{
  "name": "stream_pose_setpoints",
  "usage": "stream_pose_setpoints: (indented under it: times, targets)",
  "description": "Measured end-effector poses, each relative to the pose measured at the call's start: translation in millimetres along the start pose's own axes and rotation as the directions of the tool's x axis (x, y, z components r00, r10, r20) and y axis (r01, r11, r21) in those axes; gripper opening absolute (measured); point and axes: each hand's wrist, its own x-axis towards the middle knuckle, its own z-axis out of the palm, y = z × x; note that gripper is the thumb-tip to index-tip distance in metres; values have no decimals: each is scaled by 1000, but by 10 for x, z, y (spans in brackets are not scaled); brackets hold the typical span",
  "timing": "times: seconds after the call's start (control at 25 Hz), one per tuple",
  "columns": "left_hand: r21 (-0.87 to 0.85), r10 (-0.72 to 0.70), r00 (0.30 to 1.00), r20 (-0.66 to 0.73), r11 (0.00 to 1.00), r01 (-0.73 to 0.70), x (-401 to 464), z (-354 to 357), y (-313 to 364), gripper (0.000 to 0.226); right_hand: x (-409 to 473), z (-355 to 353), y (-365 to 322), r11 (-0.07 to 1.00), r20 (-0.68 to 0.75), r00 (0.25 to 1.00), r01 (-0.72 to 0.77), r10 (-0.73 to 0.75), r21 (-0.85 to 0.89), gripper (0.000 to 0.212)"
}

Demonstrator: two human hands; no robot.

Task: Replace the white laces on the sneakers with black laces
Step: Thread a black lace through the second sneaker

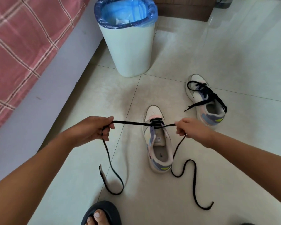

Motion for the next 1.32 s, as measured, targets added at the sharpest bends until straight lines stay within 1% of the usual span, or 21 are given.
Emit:
stream_pose_setpoints:
  times: [0.04,0.08,0.12,0.2,0.24,0.32,0.36,0.48,0.56,0.64,0.68,0.72,0.8,0.92,1.04,1.12,1.16,1.2,1.24,1.28,1.32]
  targets:
    - [-3,27,999,40,1000,-27,-29,-8,65,57,22,-31,-3,968,-46,994,90,-104,-234,20]
    - [9,42,995,91,999,-43,-42,17,125,55,32,-9,-39,879,-32,969,210,-247,-428,28]
    - [32,50,989,140,998,-55,-45,76,179,49,40,66,-107,773,33,921,343,-387,-534,37]
    - [68,50,981,188,996,-64,-59,256,274,33,0,343,-397,624,171,790,579,-589,-525,44]
    - [91,51,981,188,993,-69,-53,334,301,28,-26,506,-537,547,215,709,670,-671,-502,40]
    - [138,50,985,166,988,-73,-34,403,301,27,-60,759,-748,394,187,560,746,-807,-537,32]
    - [144,45,989,143,987,-66,-33,394,282,27,-55,793,-810,374,164,550,728,-819,-574,32]
    - [100,31,994,108,994,-42,-68,253,177,32,9,631,-813,560,63,736,565,-674,-606,30]
    - [76,7,996,93,997,-14,-106,147,68,36,109,461,-771,723,-12,829,480,-559,-497,32]
    - [75,-50,996,75,996,44,-129,13,-93,33,276,278,-744,916,-180,903,362,-391,-173,31]
    - [77,-84,994,69,994,78,-138,-55,-187,33,364,192,-731,958,-231,937,281,-260,58,29]
    - [76,-112,992,65,991,107,-144,-126,-286,34,440,102,-719,941,-257,957,206,-136,268,25]
    - [89,-158,987,35,984,154,-151,-274,-507,27,495,-26,-722,861,-236,972,110,13,497,16]
    - [175,-257,966,-38,950,260,-184,-512,-846,26,521,-20,-786,768,-167,985,83,32,635,16]
    - [420,-392,914,-107,815,399,-288,-776,-1199,25,567,43,-933,663,-191,981,125,27,738,15]
    - [532,-486,858,-167,688,494,-362,-911,-1363,23,568,146,-1038,620,-163,987,124,7,775,17]
    - [560,-526,832,-176,642,524,-388,-919,-1383,22,542,232,-1089,645,-118,992,112,-33,756,23]
    - [594,-537,828,-165,616,518,-396,-887,-1356,20,503,324,-1128,716,-45,993,107,-105,690,36]
    - [631,-510,850,-133,618,470,-381,-819,-1288,19,449,404,-1155,829,68,978,127,-195,545,51]
    - [643,-454,887,-83,656,396,-338,-704,-1188,18,392,458,-1170,915,207,942,175,-263,363,62]
    - [612,-384,923,-19,726,315,-286,-543,-1066,17,348,472,-1147,953,307,907,238,-287,189,65]
